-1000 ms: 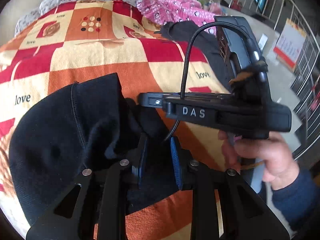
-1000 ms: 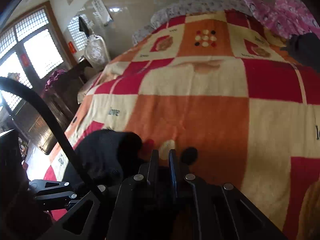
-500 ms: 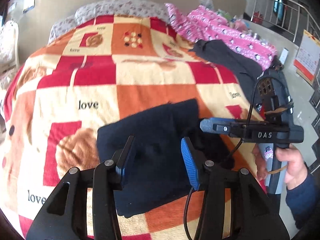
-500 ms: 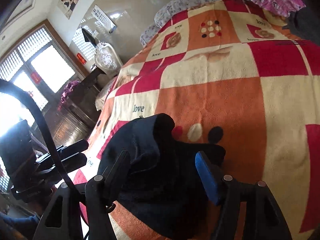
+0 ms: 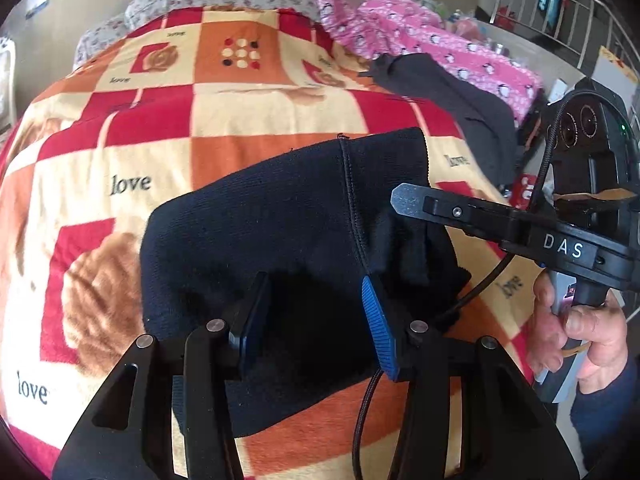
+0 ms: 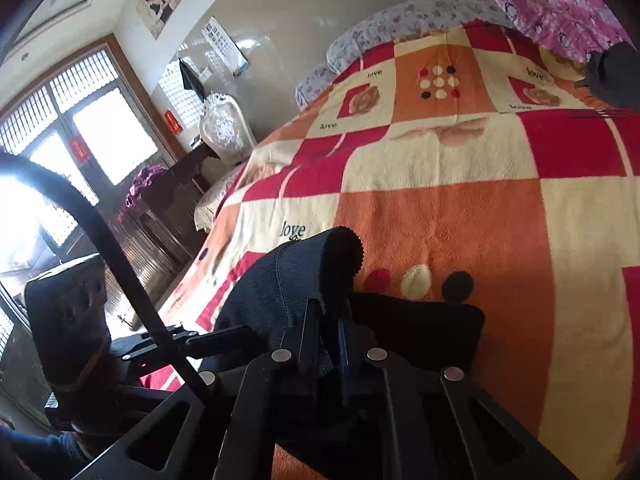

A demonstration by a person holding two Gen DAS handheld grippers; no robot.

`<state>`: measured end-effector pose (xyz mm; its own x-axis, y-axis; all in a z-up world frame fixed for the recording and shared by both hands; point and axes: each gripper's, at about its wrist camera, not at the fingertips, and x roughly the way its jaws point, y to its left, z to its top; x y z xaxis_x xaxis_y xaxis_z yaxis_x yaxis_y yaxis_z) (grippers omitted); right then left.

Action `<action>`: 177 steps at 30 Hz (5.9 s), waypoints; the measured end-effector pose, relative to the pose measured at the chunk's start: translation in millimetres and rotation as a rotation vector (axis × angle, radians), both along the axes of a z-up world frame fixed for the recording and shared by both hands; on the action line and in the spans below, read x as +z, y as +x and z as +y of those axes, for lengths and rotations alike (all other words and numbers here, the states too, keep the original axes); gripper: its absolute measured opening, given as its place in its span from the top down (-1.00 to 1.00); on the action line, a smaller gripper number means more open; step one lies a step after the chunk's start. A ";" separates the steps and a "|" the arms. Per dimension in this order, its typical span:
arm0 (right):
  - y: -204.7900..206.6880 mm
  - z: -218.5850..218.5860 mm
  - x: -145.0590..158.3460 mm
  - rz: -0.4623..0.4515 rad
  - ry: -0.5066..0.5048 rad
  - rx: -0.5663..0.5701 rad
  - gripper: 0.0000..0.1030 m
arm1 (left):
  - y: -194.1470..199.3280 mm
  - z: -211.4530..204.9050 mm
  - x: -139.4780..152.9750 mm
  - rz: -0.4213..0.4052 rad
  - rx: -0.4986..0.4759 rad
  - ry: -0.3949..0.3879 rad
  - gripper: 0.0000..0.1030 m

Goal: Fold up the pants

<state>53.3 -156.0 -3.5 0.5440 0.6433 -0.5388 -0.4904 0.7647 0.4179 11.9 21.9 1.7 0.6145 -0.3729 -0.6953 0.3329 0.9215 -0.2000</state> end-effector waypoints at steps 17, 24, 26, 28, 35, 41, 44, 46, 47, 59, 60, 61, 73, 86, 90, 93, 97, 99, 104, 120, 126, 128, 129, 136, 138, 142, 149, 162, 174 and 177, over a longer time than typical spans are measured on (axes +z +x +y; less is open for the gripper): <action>-11.3 -36.2 -20.3 0.027 -0.208 -0.272 0.53 | 1.2 -34.8 -3.3 -0.050 0.052 0.112 0.11; -32.2 -12.3 3.1 -0.048 -0.243 -0.241 0.50 | 1.0 -19.6 2.6 -0.070 0.105 0.125 0.11; -33.6 -4.0 3.1 -0.055 -0.270 -0.239 0.49 | 0.0 -12.9 2.2 -0.064 0.123 0.119 0.11; -35.4 1.5 0.7 -0.054 -0.281 -0.241 0.46 | -1.8 -7.2 1.0 -0.062 0.141 0.125 0.11; -37.2 17.8 -5.2 -0.023 -0.263 -0.224 0.06 | -3.8 6.6 -0.1 -0.048 0.177 0.117 0.11; -37.3 25.7 -11.5 -0.026 -0.324 -0.208 0.05 | -3.5 20.6 -4.4 -0.021 0.202 0.086 0.09; -33.0 18.2 -25.8 0.014 -0.364 -0.206 0.05 | -4.6 25.6 -6.0 -0.021 0.217 0.091 0.09; -35.5 8.4 -31.4 0.034 -0.349 -0.212 0.00 | -4.9 28.8 -7.0 -0.021 0.226 0.095 0.09; -37.5 4.7 -31.9 0.038 -0.344 -0.215 -0.06 | -4.4 31.0 -7.6 -0.017 0.231 0.094 0.09; -44.1 -0.7 -19.1 0.019 -0.369 -0.251 -0.08 | 0.0 61.5 -11.3 0.043 0.259 0.004 0.09; -42.7 -0.6 -19.5 0.025 -0.365 -0.254 -0.08 | 0.5 62.5 -11.4 0.046 0.255 0.003 0.08; -41.3 -0.5 -19.5 0.029 -0.358 -0.254 -0.08 | 1.3 63.2 -11.7 0.050 0.250 0.001 0.07; -17.4 -9.0 -31.0 0.107 -0.236 -0.262 -0.29 | 18.1 68.8 -26.5 0.117 0.203 -0.095 -0.17; 12.0 -22.3 -60.0 0.228 -0.075 -0.244 -0.55 | 38.8 59.1 -43.2 0.165 0.161 -0.158 -0.43; 14.7 -17.1 -62.5 0.216 -0.063 -0.206 -0.58 | 41.4 64.1 -48.4 0.182 0.177 -0.187 -0.64; 16.4 -8.6 -62.0 0.194 -0.099 -0.205 -0.60 | 38.4 63.5 -49.6 0.170 0.185 -0.200 -0.65; 17.5 -2.5 -61.7 0.182 -0.122 -0.210 -0.60 | 36.7 62.7 -49.6 0.167 0.196 -0.195 -0.65; 16.2 -1.2 -60.9 0.173 -0.127 -0.218 -0.55 | 37.3 61.4 -50.0 0.170 0.199 -0.196 -0.65; 7.1 4.6 -54.5 0.092 -0.166 -0.187 -0.19 | 32.9 50.6 -47.2 0.126 0.174 -0.185 -0.41; 20.2 -11.4 3.3 -0.033 -0.148 -0.206 0.13 | 49.6 33.5 19.7 -0.013 0.126 -0.162 0.12; 46.2 -15.2 26.7 -0.086 -0.170 -0.233 0.13 | 82.5 23.9 38.7 -0.046 0.120 -0.146 0.12; 56.4 -17.4 29.3 -0.090 -0.169 -0.244 0.13 | 92.7 21.1 40.3 -0.051 0.117 -0.132 0.12; 60.0 -18.6 29.7 -0.090 -0.169 -0.247 0.13 | 97.7 20.4 40.5 -0.050 0.118 -0.130 0.12; 98.3 -21.4 17.9 -0.059 -0.179 -0.271 0.13 | 130.7 7.7 24.2 -0.043 0.143 -0.065 0.12; 111.6 -21.0 9.2 -0.033 -0.192 -0.276 0.13 | 141.5 5.1 10.7 -0.022 0.157 -0.046 0.12; 136.9 -17.1 -17.4 0.033 -0.241 -0.272 0.13 | 159.6 5.2 -21.5 0.036 0.196 -0.015 0.12; 146.3 -13.2 -34.6 0.059 -0.330 -0.303 -0.11 | 162.0 11.4 -34.6 0.036 0.221 -0.013 -0.16; 50.7 -8.6 2.6 -0.102 -0.354 -0.328 -0.11 | 97.3 -0.4 -9.2 -0.049 0.278 0.142 -0.17; 2.8 -8.3 -14.4 -0.056 -0.314 -0.342 -0.11 | 28.6 1.5 -13.4 -0.067 0.334 0.139 -0.17; -2.2 -8.7 -16.7 -0.046 -0.314 -0.339 -0.11 | 20.2 0.5 -13.2 -0.063 0.330 0.129 -0.18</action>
